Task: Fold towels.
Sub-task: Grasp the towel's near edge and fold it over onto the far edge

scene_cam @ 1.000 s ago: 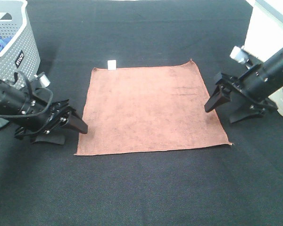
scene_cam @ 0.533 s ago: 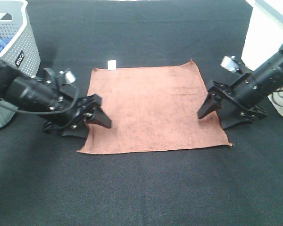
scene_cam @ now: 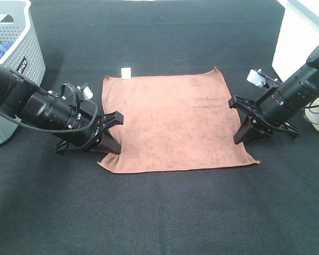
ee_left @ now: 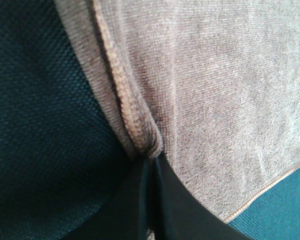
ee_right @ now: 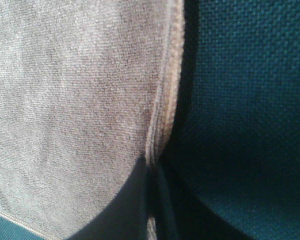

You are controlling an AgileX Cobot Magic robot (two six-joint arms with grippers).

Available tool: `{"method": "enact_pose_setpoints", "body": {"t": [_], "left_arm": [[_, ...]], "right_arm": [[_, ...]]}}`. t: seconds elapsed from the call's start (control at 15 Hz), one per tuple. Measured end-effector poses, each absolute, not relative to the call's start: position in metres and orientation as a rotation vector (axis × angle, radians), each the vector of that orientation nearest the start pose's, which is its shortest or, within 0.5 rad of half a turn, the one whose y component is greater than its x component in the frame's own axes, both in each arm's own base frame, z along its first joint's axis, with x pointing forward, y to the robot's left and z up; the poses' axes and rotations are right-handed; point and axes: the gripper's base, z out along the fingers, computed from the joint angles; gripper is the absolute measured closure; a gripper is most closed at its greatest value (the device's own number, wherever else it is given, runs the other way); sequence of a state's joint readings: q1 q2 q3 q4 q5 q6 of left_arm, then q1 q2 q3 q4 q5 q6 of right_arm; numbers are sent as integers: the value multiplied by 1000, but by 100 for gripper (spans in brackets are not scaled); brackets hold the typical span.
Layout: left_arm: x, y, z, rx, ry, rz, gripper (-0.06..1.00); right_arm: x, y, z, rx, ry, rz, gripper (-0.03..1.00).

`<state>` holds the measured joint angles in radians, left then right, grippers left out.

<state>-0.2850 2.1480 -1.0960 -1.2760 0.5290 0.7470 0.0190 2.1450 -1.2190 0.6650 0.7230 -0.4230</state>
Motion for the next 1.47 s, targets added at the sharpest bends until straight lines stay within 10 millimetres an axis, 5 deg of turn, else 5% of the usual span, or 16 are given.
{"method": "enact_pose_setpoints", "body": {"t": [0.47, 0.93, 1.2, 1.47], "left_arm": [[339, -140, 107, 52, 2903, -752, 94], [287, -126, 115, 85, 3045, -714, 94], [297, -126, 125, 80, 2932, -672, 94], [334, -128, 148, 64, 2702, -587, 94]], "right_arm": [[355, 46, 102, 83, 3028, 693, 97], [310, 48, 119, 94, 3056, 700, 97], [321, 53, 126, 104, 2975, 702, 97], [374, 58, 150, 61, 2808, 699, 97]]}}
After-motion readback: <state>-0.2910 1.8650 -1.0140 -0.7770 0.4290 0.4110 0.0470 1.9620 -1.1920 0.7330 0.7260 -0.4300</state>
